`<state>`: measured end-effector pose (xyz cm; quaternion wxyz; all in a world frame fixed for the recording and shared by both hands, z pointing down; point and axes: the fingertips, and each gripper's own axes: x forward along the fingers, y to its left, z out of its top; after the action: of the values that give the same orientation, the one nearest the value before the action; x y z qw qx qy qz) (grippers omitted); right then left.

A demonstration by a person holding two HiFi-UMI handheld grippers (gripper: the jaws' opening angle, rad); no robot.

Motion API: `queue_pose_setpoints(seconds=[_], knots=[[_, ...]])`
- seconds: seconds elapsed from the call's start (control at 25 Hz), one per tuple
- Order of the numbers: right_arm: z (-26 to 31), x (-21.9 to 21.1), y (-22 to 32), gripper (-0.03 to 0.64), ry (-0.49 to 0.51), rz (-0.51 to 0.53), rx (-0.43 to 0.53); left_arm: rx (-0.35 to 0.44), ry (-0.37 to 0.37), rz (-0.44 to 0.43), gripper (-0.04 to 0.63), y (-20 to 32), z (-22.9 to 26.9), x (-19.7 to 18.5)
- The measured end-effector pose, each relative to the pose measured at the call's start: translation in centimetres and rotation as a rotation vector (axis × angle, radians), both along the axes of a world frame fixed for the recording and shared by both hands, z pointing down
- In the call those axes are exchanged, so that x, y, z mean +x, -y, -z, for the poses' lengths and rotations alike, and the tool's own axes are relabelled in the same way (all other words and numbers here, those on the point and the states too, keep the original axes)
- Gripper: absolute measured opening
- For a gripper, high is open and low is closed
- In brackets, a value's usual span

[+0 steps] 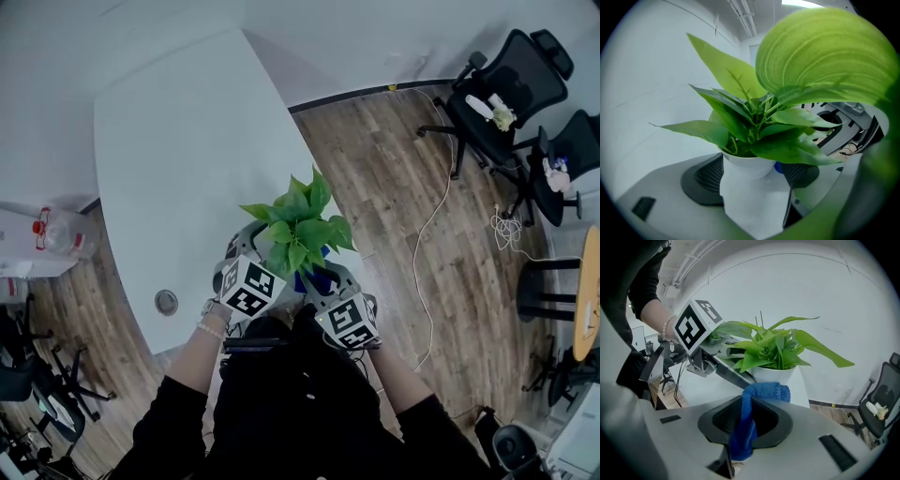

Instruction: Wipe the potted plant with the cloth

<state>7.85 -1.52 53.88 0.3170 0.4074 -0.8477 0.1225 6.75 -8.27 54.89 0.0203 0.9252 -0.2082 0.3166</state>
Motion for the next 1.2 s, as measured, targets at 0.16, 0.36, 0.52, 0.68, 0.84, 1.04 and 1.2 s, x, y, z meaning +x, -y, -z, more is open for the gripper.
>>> queue_pose_setpoints(seconds=[0.16,0.36,0.52,0.68,0.84,1.04,1.2], knots=[[-0.2,2.3,1.5,0.086,-0.031,-0.014,0.016,-0.002,0.002,0.008,0.394,0.0,-0.1,0.1],[-0.1,5.4,4.7,0.086,-0.093,-0.041,0.035,-0.006,0.008,0.008,0.391,0.5,-0.2,0.2],[0.0,6.6,7.2,0.086,-0.132,-0.009,0.065,-0.004,0.011,0.009,0.390,0.5,-0.3,0.1],[0.8,6.1,9.9,0.086,-0.137,0.064,0.111,-0.010,0.013,0.010,0.388,0.5,-0.4,0.0],[1.1,6.2,11.9,0.086,-0.136,0.082,0.123,-0.008,0.013,-0.002,0.390,0.6,-0.4,0.0],[1.1,8.0,12.6,0.086,-0.140,0.008,0.112,-0.011,0.003,-0.017,0.390,0.8,-0.3,-0.2],[1.4,10.3,11.2,0.086,-0.106,-0.111,0.101,-0.045,-0.024,-0.020,0.390,-0.1,0.0,-1.3]])
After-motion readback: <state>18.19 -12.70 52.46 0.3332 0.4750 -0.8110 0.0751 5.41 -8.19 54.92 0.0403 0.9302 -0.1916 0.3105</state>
